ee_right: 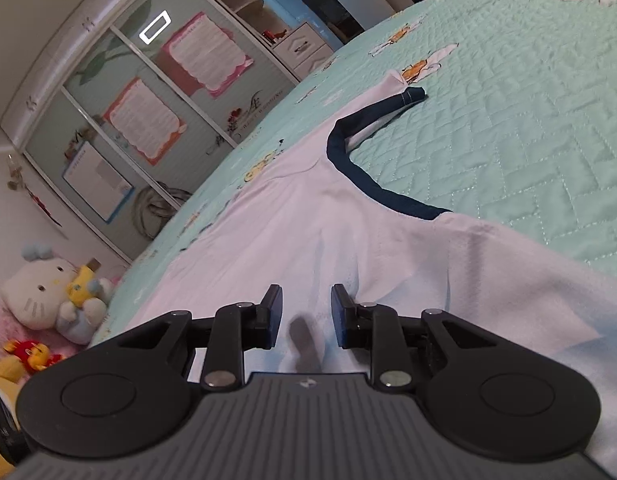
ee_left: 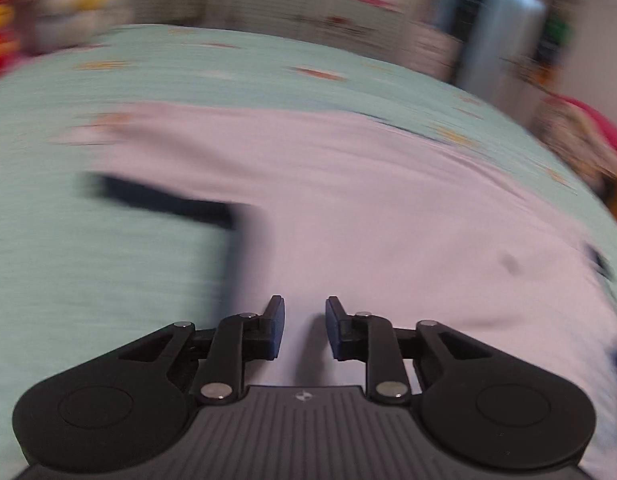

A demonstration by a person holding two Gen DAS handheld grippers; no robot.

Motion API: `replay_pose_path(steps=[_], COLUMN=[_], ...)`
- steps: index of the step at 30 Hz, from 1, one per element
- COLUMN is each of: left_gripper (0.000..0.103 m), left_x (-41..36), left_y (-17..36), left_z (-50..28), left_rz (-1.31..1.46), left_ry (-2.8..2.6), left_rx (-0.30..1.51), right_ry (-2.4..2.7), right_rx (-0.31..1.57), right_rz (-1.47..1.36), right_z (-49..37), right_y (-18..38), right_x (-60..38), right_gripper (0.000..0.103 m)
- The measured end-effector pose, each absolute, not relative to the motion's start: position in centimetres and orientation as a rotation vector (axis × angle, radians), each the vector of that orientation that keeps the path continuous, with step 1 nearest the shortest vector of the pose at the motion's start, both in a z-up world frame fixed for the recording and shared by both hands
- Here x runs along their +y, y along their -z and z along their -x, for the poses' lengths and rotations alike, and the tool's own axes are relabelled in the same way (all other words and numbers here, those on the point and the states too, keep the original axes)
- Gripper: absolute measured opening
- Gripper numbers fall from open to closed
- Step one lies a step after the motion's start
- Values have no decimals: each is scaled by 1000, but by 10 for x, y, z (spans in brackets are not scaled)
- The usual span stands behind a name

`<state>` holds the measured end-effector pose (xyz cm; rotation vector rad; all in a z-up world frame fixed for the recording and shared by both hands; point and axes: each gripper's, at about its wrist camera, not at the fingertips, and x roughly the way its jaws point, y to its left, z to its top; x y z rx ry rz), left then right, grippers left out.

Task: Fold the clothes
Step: 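Pinch the shirt body with the left gripper while the right gripper hovers near the collar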

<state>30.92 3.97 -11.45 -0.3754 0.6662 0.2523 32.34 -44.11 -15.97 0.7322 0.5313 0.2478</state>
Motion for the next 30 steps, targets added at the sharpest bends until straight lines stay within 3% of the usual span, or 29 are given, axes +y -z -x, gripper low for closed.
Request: replay_pose_path(steps=[3, 6, 12, 14, 15, 16, 21, 25, 28, 30], left_gripper=[28, 37, 40, 26, 12, 5, 3, 10, 33, 34], left_x=[35, -25, -114, -99, -83, -66, -30, -31, -42, -45], left_y=[98, 94, 126, 137, 142, 143, 126, 104, 94, 100], left_z=[-311, -354, -426, -430, -426, -412, -368, -361, -384, -413], left_rz=[459, 452, 433, 460, 493, 521, 551, 525, 505, 487], left_ry=[-215, -24, 170, 78, 34, -11, -100, -75, 20, 13], left_rx=[598, 580, 635, 655, 667, 676, 665, 625, 579, 582], right_ry=[-259, -266, -271, -273, -274, -275, -277, -263, -315, -380], right_rx=[523, 519, 517, 517, 517, 518, 520, 541, 580, 597], right_rz=[-752, -755, -756, -759, -760, -761, -763, -722, -623, -572], right_z=[-323, -324, -324, -323, -323, -323, -322, -322, -330, -345], right_y=[161, 162, 163, 163, 164, 164, 163, 157, 138, 124], right_x=[-442, -441, -442, -442, -442, -442, -442, -436, -421, -408], right_gripper=[27, 27, 27, 27, 27, 27, 27, 28, 31, 31])
